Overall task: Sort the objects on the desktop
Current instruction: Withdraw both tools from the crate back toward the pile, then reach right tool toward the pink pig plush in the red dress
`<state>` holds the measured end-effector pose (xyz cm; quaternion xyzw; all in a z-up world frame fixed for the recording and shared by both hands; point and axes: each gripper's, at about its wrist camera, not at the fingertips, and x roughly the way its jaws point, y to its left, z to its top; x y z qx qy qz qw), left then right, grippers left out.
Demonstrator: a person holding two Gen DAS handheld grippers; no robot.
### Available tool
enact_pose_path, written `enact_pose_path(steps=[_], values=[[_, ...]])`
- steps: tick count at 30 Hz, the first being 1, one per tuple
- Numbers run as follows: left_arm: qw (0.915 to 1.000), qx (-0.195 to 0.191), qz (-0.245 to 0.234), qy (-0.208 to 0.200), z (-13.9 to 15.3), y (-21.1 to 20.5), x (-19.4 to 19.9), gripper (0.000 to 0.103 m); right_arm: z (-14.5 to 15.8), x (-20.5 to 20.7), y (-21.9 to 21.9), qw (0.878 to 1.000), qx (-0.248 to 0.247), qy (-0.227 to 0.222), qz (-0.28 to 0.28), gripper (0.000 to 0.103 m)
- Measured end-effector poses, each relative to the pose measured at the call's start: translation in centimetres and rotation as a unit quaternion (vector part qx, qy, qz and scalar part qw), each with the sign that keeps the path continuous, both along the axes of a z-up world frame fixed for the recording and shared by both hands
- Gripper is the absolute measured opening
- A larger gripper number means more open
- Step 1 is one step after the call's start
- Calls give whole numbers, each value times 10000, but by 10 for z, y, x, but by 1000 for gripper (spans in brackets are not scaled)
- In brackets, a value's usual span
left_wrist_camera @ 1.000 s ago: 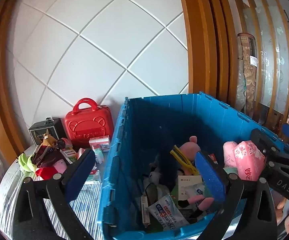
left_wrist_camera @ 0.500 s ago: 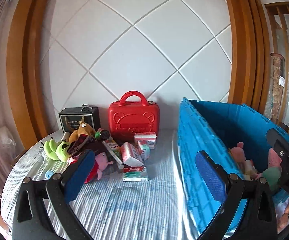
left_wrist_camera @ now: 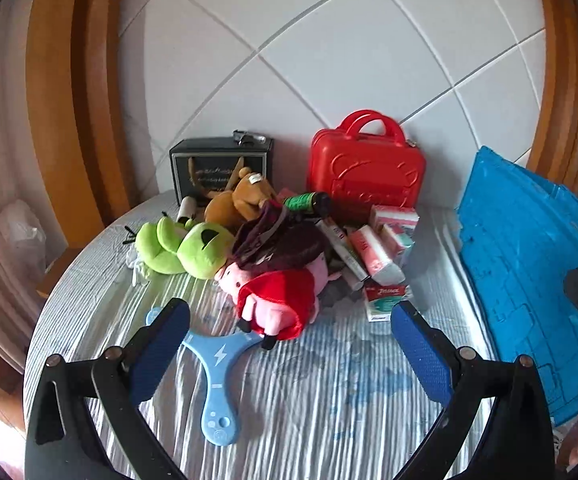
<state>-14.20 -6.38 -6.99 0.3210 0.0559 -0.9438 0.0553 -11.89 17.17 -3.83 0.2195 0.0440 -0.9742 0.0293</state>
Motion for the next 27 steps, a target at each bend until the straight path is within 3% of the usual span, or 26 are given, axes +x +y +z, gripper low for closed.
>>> enact_pose_path(steps=[8,17,22,24,27], values=[[9957,209,400,-805,-63,-43,-53,102,-55,-69,-38,9954,42,-893,343,103],[9870,387,465,-1490,-135,-35,-140,102,-106,-164,-36,9839,62,-1663,658,103],[9791,233,147,-2016,-182,-18,-187,102,-138,-210,-32,9779,-40,-1962,720,103],[9769,-21,298,-2118,-195,-26,-191,102,-149,-225,-36,9754,-50,-2082,727,103],[9762,424,227,-2116,-200,-60,-180,102,-166,-244,-49,9680,-178,-2332,907,103]])
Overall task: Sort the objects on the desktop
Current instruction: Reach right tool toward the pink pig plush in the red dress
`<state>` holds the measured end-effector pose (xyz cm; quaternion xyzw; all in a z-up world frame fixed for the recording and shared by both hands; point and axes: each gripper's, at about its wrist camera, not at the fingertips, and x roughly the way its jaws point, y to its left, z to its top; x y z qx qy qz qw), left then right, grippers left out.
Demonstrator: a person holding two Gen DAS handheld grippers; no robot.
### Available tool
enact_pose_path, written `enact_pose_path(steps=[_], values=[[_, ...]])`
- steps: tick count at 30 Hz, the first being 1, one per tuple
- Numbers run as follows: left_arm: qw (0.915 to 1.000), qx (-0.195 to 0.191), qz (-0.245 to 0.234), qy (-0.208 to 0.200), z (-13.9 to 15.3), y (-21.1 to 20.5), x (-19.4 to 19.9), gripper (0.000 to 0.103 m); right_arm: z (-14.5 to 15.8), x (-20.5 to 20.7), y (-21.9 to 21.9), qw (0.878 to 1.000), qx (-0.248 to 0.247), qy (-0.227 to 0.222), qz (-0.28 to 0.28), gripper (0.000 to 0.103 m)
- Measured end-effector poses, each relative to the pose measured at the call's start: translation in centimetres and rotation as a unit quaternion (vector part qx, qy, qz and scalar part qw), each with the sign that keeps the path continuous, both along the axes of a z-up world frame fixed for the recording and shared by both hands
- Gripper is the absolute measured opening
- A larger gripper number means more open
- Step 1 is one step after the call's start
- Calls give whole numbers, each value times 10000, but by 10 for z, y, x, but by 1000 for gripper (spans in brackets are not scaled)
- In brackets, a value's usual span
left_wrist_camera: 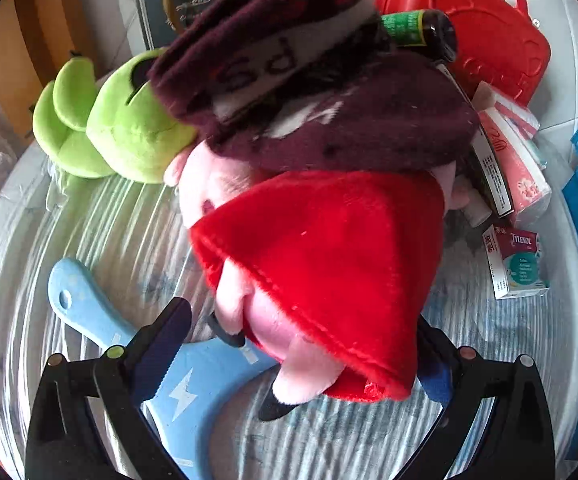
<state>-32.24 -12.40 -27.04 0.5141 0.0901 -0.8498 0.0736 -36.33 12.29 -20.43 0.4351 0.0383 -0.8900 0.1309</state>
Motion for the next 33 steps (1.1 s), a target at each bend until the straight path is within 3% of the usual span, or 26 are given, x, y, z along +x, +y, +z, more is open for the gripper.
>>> enact_pose_path(steps=[5,9,11,13,16,18,19,22,24,27,29,31,33], values=[[9986,-518,-7,-129,0,-34,27,103,-19,-15,-38,9978,-250,-372,480,103],[9982,-541,60,-247,3,-43,38,103,-34,-20,-70,9905,-541,-868,918,103],[9995,-295,71,-122,16,-44,46,103,-41,-23,-85,9888,-422,-987,1041,95],[9998,-34,163,117,35,-48,48,103,-49,-30,-98,9885,-285,-1062,1040,75],[9974,379,387,471,64,-53,39,103,-49,-43,-102,9887,-440,-1091,925,75],[9970,293,552,454,70,-50,20,103,-44,-50,-103,9898,-488,-1000,885,78],[9969,234,602,445,70,-48,8,103,-44,-55,-105,9899,-506,-1003,867,85],[9978,140,641,70,48,-41,-23,102,-54,-74,-112,9902,-475,-1078,746,98],[9974,335,640,-37,33,-49,-29,103,-70,-84,-114,9890,-240,-1323,613,96],[9981,484,378,-50,30,-44,-7,103,-75,-73,-102,9839,-349,-1607,695,95],[9987,479,86,-118,27,-32,11,103,-72,-49,-95,9841,-179,-1557,830,93],[9988,396,-183,-240,20,-17,29,103,-76,-25,-84,9802,-258,-1749,892,75],[9987,202,-334,-326,14,-5,46,103,-85,-2,-74,9757,-346,-1962,917,66]])
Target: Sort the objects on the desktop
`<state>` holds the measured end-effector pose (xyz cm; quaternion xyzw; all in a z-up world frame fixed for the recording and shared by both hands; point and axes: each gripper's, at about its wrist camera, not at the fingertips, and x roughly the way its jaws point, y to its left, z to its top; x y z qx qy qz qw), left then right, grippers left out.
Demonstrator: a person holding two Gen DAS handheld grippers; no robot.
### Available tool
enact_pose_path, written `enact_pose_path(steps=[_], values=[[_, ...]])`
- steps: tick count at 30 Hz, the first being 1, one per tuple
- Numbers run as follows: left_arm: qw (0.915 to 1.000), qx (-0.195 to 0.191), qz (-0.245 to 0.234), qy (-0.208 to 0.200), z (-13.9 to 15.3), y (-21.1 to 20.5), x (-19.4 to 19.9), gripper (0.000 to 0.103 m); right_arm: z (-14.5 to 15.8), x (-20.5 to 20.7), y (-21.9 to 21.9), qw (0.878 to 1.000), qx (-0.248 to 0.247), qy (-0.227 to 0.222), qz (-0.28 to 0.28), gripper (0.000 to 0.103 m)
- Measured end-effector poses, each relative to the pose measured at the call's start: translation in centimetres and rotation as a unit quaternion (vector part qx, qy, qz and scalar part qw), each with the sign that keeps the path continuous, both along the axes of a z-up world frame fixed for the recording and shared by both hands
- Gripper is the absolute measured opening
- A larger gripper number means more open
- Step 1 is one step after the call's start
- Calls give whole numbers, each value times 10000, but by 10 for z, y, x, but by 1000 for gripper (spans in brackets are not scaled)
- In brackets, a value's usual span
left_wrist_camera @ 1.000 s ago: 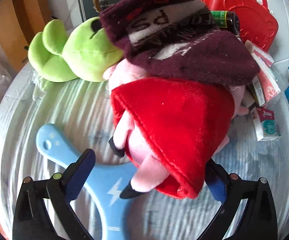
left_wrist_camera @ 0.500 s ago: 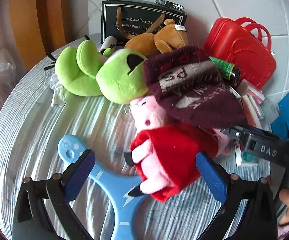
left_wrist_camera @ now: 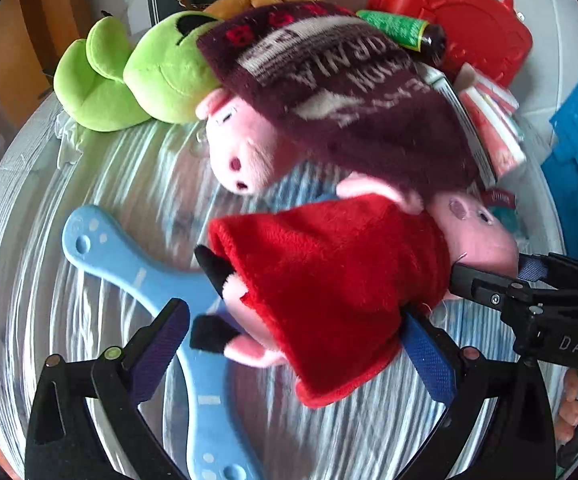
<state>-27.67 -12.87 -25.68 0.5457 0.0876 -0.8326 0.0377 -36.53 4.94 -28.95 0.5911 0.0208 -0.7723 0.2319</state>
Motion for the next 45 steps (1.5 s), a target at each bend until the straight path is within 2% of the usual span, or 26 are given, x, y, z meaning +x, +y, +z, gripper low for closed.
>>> enact_pose_path(steps=[2,4,9,10,13,17,19,24,29,32,33,34,35,36,39,45], values=[[9997,-234,-20,-55,-4,5,13,103,-11,21,5,9998,144,-65,84,64],[9991,-419,26,-60,-8,-1,25,103,-20,36,10,9996,95,-221,120,56],[9938,-1047,259,-263,-17,-14,43,103,-7,58,21,9997,-195,-106,142,56],[9938,-1044,285,-251,-16,-15,46,103,-4,59,22,9997,-179,15,155,57],[9974,-659,275,127,1,-16,61,103,1,57,26,9995,-178,216,110,62],[9960,-734,-9,507,15,2,64,103,-4,51,28,9993,-287,250,63,72],[9954,-813,-144,486,11,12,58,103,3,58,28,9991,-374,179,57,78],[9957,-682,-354,514,-4,20,48,103,2,73,37,9992,-386,91,-17,92],[9952,-583,-516,599,-15,20,35,103,-20,68,42,9991,-402,30,-144,95],[9936,-578,-672,703,-23,26,30,103,-29,61,40,9985,-485,202,-173,98],[9928,-595,-698,774,-25,28,30,103,-32,60,38,9983,-501,273,-148,98],[9918,-601,-730,860,-25,30,29,99,-34,59,36,9981,-507,324,-112,89],[9914,-563,-763,902,-26,31,29,81,-34,59,34,9977,-573,364,-82,79],[9918,-420,-824,877,-25,33,30,70,-33,61,33,9970,-668,392,-71,69],[9893,-585,-884,1005,-13,38,38,64,-25,72,27,9968,-387,690,-116,63],[9822,-514,-962,1530,36,39,58,64,14,100,39,9919,-554,1108,-284,59]])
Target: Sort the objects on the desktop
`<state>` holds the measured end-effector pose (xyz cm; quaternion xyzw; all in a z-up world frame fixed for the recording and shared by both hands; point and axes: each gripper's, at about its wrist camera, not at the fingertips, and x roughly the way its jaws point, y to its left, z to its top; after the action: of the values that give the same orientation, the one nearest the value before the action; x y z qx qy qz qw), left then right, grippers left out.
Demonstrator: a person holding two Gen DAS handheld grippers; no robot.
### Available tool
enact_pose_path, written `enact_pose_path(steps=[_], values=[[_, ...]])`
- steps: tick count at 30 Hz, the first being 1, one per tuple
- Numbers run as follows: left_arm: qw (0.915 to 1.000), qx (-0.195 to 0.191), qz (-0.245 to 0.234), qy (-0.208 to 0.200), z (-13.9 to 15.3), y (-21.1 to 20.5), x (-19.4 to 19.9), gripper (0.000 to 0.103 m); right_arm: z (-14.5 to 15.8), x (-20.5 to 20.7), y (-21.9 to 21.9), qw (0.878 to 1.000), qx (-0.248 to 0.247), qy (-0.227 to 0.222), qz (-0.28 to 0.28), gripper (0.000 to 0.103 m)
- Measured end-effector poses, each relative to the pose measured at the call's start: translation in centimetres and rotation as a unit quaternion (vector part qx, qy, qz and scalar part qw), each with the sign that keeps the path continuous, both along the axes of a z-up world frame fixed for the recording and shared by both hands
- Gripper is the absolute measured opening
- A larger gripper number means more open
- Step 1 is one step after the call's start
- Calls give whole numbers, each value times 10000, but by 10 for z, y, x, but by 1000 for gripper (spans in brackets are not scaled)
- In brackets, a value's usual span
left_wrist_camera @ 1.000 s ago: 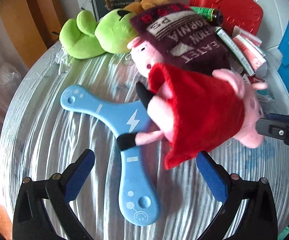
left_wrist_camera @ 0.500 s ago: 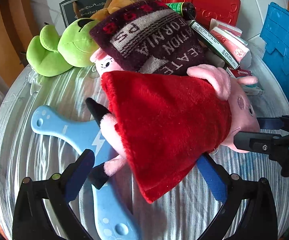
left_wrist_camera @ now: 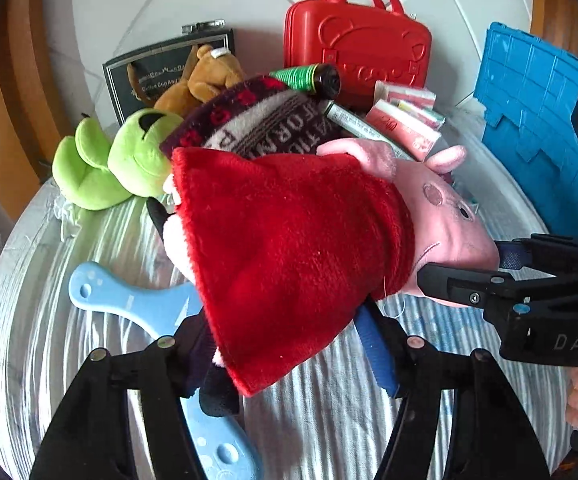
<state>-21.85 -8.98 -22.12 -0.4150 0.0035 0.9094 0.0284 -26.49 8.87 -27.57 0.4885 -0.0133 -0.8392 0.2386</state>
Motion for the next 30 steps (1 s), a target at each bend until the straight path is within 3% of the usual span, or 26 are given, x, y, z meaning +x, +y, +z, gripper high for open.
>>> enact_pose_path(steps=[5,9,11,13,14,15,17,19,20,22,24,26,30], values=[[9985,-91,-193,495,47,11,15,64,43,19,6,9986,-115,459,-215,57],[9945,-85,-554,887,88,27,27,51,83,38,16,9955,-137,869,-348,52],[9934,-214,-579,967,103,39,27,50,103,51,16,9936,-108,1066,-367,49],[9939,-230,-468,968,111,41,28,50,115,57,23,9941,-27,964,-496,47],[9950,-117,-444,892,113,37,29,58,115,56,27,9944,7,871,-597,45],[9958,5,-406,814,111,33,31,80,113,57,31,9946,53,792,-675,38],[9974,139,-281,649,100,24,33,101,99,58,40,9959,108,475,-757,36],[9984,285,-224,430,83,20,39,101,78,60,50,9950,212,152,-959,36],[9986,367,-221,311,72,21,43,101,66,61,55,9943,249,-18,-1034,39],[9989,430,-192,76,53,24,53,101,44,65,66,9924,205,-294,-1175,67],[9987,468,-177,-126,37,29,59,101,31,72,76,9914,216,-401,-1224,82],[9984,488,-92,-270,26,35,64,101,26,79,86,9914,172,-429,-1225,83],[9978,477,129,-434,15,49,66,101,22,78,101,9928,101,-467,-1098,98]])
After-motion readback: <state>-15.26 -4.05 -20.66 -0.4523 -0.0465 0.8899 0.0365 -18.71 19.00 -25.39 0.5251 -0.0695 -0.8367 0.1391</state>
